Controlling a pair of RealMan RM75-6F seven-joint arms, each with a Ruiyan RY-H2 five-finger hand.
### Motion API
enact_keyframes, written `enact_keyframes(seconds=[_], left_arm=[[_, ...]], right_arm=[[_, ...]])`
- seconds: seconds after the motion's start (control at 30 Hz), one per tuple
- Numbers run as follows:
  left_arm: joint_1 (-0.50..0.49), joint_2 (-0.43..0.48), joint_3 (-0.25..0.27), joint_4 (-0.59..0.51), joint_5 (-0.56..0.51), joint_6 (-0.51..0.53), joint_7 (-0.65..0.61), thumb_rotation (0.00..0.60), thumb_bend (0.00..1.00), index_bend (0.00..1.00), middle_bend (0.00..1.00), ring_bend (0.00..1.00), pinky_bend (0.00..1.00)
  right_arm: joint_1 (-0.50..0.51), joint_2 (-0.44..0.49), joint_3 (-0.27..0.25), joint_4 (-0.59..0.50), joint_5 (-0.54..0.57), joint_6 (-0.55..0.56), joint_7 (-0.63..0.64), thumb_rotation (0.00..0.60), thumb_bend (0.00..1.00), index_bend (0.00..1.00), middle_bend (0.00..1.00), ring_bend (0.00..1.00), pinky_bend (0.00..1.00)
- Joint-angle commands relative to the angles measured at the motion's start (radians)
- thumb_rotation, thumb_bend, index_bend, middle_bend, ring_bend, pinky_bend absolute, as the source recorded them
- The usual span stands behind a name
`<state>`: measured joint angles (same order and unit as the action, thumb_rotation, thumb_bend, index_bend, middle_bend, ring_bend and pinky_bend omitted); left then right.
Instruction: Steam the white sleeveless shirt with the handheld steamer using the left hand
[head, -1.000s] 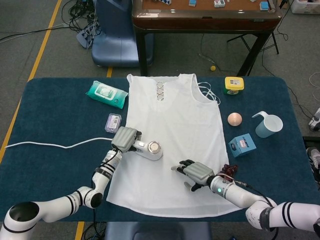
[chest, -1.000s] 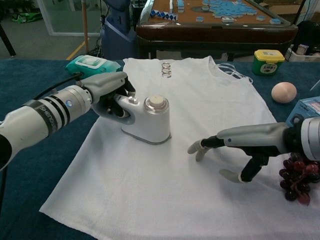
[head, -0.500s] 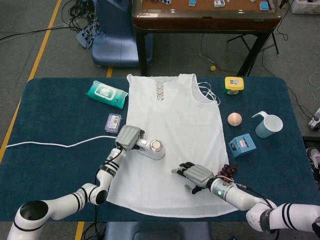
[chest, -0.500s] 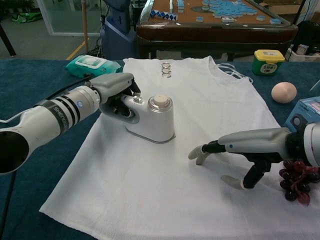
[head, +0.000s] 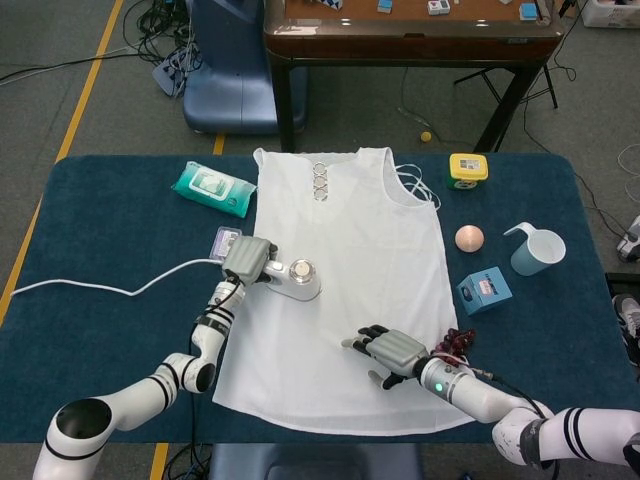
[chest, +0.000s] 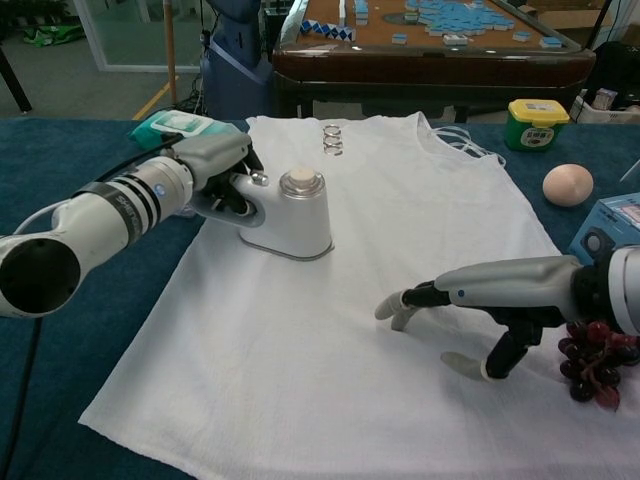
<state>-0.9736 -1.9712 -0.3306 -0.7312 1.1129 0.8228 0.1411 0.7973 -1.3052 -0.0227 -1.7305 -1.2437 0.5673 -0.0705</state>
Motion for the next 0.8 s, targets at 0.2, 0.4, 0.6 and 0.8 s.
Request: enact_keyframes(seconds=[0.2, 0.4, 0.6, 0.8], left_arm=[[0.014, 0.014, 0.004, 0.056, 0.007, -0.004, -0.032, 0.600, 0.23, 0.87, 0.84, 0.70, 0.67], [0.059, 0.059, 0.026, -0.007, 0.020, 0.007, -0.057, 0.600, 0.23, 0.87, 0.84, 0.70, 0.67], [0.107, 0.120, 0.056, -0.140, 0.057, 0.062, -0.062, 0.600, 0.23, 0.87, 0.84, 0.70, 0.67], [0.132, 0.177, 0.071, -0.295, 0.084, 0.109, -0.031, 0.600, 0.23, 0.87, 0.83, 0.70, 0.67]], right_arm=[[0.002, -0.006, -0.001, 0.002, 0.008, 0.012, -0.005, 0.600, 0.57, 0.01, 0.15, 0.00, 0.00], [-0.001, -0.018, -0.002, 0.012, 0.012, 0.024, -0.005, 0.600, 0.58, 0.01, 0.10, 0.00, 0.00], [-0.009, -0.042, 0.000, 0.029, -0.007, 0.048, 0.001, 0.600, 0.68, 0.00, 0.00, 0.00, 0.00], [-0.002, -0.065, 0.000, 0.047, -0.008, 0.039, 0.002, 0.600, 0.70, 0.00, 0.00, 0.00, 0.00]])
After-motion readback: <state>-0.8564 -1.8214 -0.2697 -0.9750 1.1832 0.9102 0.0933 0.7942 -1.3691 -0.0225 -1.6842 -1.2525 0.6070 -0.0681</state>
